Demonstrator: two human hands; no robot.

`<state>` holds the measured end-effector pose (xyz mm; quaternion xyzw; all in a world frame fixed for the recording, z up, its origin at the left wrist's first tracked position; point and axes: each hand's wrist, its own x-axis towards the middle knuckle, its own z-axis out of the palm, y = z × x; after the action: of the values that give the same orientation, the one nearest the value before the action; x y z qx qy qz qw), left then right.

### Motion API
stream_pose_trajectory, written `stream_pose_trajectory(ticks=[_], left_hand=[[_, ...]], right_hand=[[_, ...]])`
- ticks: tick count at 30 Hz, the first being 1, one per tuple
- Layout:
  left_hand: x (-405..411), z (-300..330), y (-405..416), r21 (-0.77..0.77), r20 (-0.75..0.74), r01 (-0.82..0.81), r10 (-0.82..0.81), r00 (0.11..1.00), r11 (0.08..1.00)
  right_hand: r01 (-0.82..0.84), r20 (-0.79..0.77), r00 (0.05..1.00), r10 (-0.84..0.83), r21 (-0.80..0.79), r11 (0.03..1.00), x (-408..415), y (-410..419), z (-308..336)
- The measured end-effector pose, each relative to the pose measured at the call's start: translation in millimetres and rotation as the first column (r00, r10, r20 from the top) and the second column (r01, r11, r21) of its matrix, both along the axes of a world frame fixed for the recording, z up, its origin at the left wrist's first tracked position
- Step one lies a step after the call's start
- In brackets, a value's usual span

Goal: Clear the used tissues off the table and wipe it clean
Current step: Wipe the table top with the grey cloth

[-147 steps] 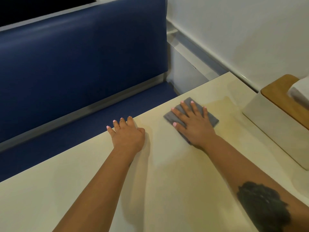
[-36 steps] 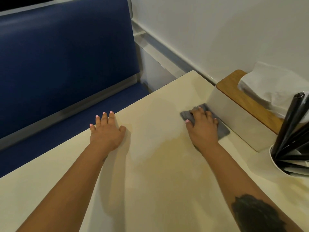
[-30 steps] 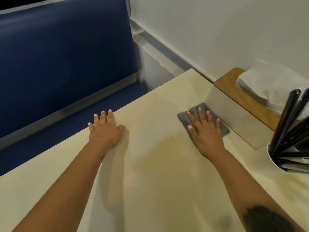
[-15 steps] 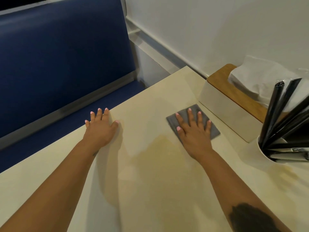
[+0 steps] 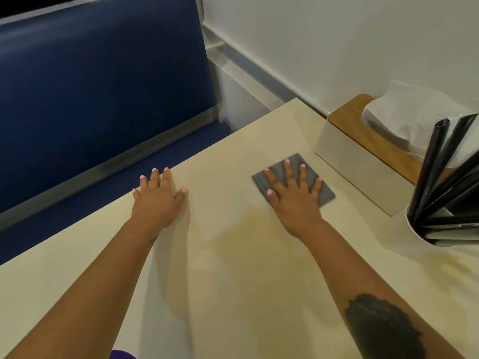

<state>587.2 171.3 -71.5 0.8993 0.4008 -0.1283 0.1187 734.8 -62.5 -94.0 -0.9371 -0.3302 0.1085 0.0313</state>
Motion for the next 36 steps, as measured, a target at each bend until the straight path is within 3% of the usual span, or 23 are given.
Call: stream_pose_trajectory(ticks=[5, 8, 12, 23, 29, 36], left_hand=[[2.3, 1.7, 3.2, -0.035, 0.016, -0.018, 0.018, 1.000, 0.999], [-1.3, 1.6, 2.7, -0.025, 0.022, 0.001, -0.001, 1.000, 1.000], [-12.7, 5.2, -4.1, 0.003, 0.028, -0.015, 0.015, 1.000, 1.000], [-50.2, 2.6, -34.3, 0.026, -0.031, 0.054, -0.053, 0.998, 0.998], [-49.8, 1.5, -35.4, 0.004, -0.029, 0.045, -0.045, 0.999, 0.999], [-52.8, 3.3, -32.5, -0.024, -0.018, 0.057, -0.057, 0.998, 0.998]], right_hand=[[-0.190, 0.011, 0.982, 0.190, 0.035, 0.981, -29.8, -0.8, -2.1], [-0.218, -0.015, 0.976, 0.219, 0.026, 0.976, -28.3, -21.9, -0.1], [-0.115, -0.123, 0.986, 0.114, 0.005, 0.993, -24.1, -6.4, 7.2], [0.081, 0.026, 0.996, -0.083, 0.074, 0.994, -37.0, 5.0, -1.4], [0.197, -0.044, 0.980, -0.195, 0.039, 0.980, -39.9, 28.9, 2.2], [-0.163, 0.011, 0.987, 0.163, 0.078, 0.984, -53.1, 7.3, -3.7]])
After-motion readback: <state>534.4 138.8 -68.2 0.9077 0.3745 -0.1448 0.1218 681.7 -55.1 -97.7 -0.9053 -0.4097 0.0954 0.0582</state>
